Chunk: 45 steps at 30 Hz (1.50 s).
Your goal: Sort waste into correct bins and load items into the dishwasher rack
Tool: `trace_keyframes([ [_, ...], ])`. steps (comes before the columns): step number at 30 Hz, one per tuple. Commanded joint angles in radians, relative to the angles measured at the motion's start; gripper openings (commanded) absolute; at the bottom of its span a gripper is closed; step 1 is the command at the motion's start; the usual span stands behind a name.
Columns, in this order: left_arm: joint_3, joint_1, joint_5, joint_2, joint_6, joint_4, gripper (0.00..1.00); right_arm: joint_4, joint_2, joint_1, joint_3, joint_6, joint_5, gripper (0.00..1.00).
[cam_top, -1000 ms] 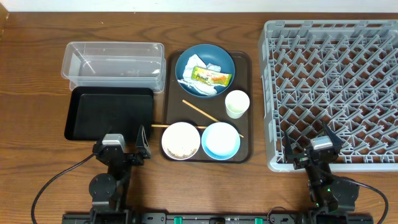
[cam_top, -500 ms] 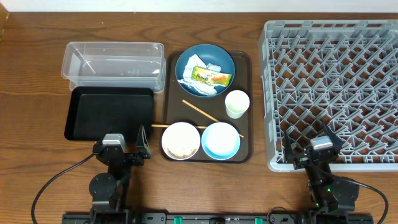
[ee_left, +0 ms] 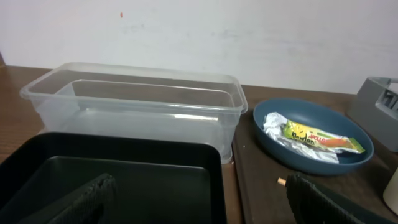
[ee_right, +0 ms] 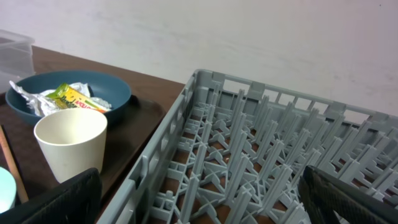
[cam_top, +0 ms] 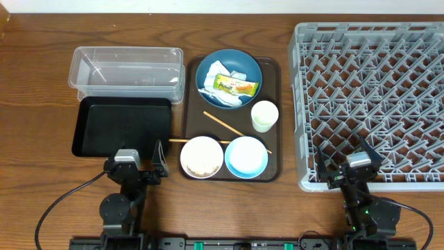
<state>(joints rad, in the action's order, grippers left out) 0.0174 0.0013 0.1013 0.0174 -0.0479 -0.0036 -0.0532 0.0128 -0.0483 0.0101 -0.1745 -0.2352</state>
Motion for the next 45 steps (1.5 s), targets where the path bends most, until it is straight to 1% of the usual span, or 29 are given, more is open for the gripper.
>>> trace_keyframes([
  [1,-0.013,-0.002,-0.018,0.002,0.022,0.038,0.89,0.000,-0.004,0.010,-0.005,-0.024,0.029,0.99],
  [3,-0.013,-0.003,0.021,0.002,0.021,0.083,0.89,0.014,-0.004,0.010,-0.005,-0.018,-0.010,0.99],
  [7,-0.012,-0.003,0.098,0.005,0.021,0.194,0.90,0.054,-0.004,0.010,-0.005,-0.059,-0.021,0.99],
  [11,0.052,-0.003,0.101,0.053,0.022,0.211,0.90,0.144,-0.004,0.009,0.000,-0.058,-0.016,0.99],
  [15,0.204,-0.003,0.116,0.207,0.031,0.208,0.90,0.184,-0.001,0.008,0.035,-0.058,-0.024,0.99],
  [17,0.301,-0.003,0.176,0.324,0.073,0.207,0.90,0.183,0.010,0.008,0.072,-0.058,-0.032,0.99],
  [19,0.406,-0.003,0.229,0.455,0.075,0.195,0.90,0.175,0.033,0.008,0.120,-0.059,-0.032,0.99],
  [23,0.638,-0.003,0.326,0.711,0.074,0.099,0.89,0.122,0.117,0.008,0.256,-0.060,-0.036,0.99],
  [27,0.866,-0.003,0.363,0.929,0.074,-0.039,0.90,0.015,0.250,0.008,0.427,-0.097,-0.076,0.99],
  [31,1.072,-0.014,0.362,1.101,0.075,-0.185,0.90,-0.115,0.425,0.008,0.623,-0.112,-0.109,0.99],
  [38,1.315,-0.073,0.350,1.320,0.128,-0.351,0.90,-0.344,0.758,0.008,0.973,-0.111,-0.140,0.99],
  [45,1.587,-0.160,0.258,1.563,0.191,-0.613,0.90,-0.598,1.098,0.008,1.312,-0.113,-0.189,0.99],
])
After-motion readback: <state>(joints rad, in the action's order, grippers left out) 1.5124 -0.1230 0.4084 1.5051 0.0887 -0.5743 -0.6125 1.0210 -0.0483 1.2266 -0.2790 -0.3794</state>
